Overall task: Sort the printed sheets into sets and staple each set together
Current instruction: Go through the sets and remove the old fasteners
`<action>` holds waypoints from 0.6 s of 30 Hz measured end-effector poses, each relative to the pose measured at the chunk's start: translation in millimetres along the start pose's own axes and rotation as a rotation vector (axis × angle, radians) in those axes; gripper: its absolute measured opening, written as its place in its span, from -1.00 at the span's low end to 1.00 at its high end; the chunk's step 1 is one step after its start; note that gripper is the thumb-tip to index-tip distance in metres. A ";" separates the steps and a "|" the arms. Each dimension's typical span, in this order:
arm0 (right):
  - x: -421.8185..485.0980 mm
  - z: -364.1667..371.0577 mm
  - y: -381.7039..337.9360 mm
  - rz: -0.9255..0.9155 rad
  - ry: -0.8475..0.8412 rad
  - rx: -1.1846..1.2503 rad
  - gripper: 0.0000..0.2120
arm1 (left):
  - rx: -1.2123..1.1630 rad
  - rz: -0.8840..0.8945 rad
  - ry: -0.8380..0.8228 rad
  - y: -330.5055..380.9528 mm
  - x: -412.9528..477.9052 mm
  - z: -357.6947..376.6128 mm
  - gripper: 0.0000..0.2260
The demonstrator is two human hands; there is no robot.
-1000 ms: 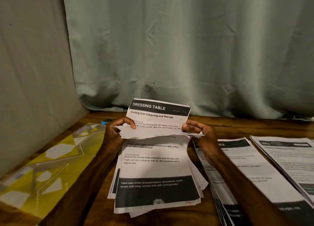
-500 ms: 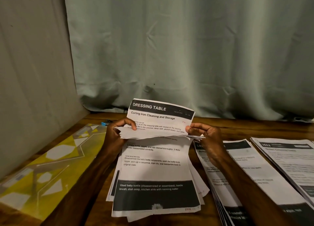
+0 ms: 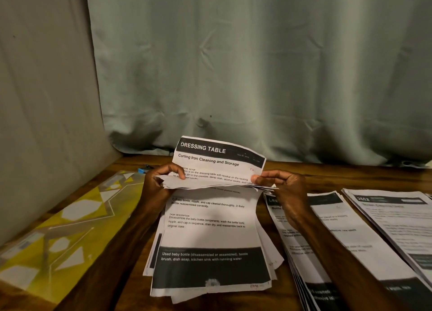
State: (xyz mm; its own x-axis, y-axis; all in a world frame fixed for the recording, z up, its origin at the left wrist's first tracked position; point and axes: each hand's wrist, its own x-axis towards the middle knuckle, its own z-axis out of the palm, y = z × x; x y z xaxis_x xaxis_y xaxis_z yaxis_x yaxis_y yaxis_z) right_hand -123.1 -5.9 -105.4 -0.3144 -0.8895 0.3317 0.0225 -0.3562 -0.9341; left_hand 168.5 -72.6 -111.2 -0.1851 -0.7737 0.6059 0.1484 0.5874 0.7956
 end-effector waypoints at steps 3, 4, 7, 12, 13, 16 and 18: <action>1.0 0.5 0.2 -0.016 -0.007 -0.009 -0.76 | 0.014 -0.020 0.019 -1.5 1.0 -2.4 -0.75; 1.5 0.5 0.9 -0.021 -0.011 -0.013 -0.76 | 0.018 -0.022 0.024 -1.8 1.2 -3.0 -0.81; 0.8 1.9 1.5 -0.046 -0.052 -0.064 -0.80 | 0.022 -0.022 0.041 -1.4 2.1 -5.3 -0.92; -6.0 1.6 8.8 -0.053 -0.234 -0.146 -0.78 | 0.005 -0.085 0.074 -0.7 3.7 -11.0 -0.84; -7.0 2.1 11.1 -0.053 -0.267 -0.167 -0.78 | -0.005 -0.086 0.087 -0.4 4.3 -12.0 -0.75; -7.4 2.6 18.2 -0.090 -0.340 -0.242 -0.79 | -0.030 -0.096 0.097 5.0 4.7 -12.9 -0.73; -7.7 3.2 22.7 -0.167 -0.383 -0.314 -0.78 | -0.052 -0.114 0.129 4.0 4.0 -16.5 -0.78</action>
State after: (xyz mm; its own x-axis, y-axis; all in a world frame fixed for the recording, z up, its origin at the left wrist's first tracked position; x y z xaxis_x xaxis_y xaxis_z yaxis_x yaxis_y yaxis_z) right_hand -117.1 -8.0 -128.8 0.0819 -0.8896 0.4494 -0.3024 -0.4518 -0.8393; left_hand 184.4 -77.3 -105.7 -0.0777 -0.8607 0.5032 0.1843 0.4836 0.8557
